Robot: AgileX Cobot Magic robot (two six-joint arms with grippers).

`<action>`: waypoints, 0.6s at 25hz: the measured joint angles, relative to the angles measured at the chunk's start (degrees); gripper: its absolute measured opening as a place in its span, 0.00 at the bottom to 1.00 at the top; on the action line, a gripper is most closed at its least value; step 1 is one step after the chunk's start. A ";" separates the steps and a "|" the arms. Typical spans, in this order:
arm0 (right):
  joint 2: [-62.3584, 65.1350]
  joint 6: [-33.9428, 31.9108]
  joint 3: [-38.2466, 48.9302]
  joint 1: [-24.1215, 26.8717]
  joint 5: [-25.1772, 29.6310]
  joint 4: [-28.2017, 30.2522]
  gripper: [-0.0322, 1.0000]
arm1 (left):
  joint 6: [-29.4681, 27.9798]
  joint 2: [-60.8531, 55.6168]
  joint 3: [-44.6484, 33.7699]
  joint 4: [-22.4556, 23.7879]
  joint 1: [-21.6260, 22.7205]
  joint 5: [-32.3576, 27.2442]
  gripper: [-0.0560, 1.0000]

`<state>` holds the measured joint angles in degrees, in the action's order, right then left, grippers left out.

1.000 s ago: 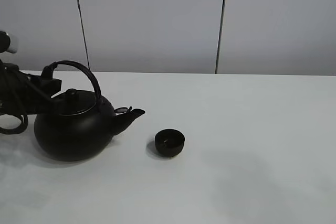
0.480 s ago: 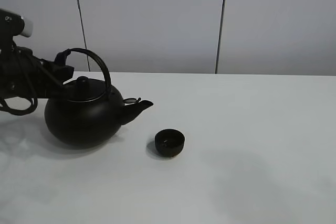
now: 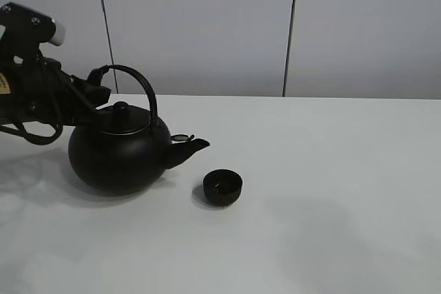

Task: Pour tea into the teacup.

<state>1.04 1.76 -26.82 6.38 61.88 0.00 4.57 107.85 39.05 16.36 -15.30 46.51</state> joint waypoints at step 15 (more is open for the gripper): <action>0.00 0.00 0.00 0.00 0.00 0.00 0.70 | 0.07 0.00 3.03 3.12 -0.56 -3.87 0.16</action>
<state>1.04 1.76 -26.82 6.38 61.88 0.00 4.63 107.85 42.07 19.48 -15.85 42.64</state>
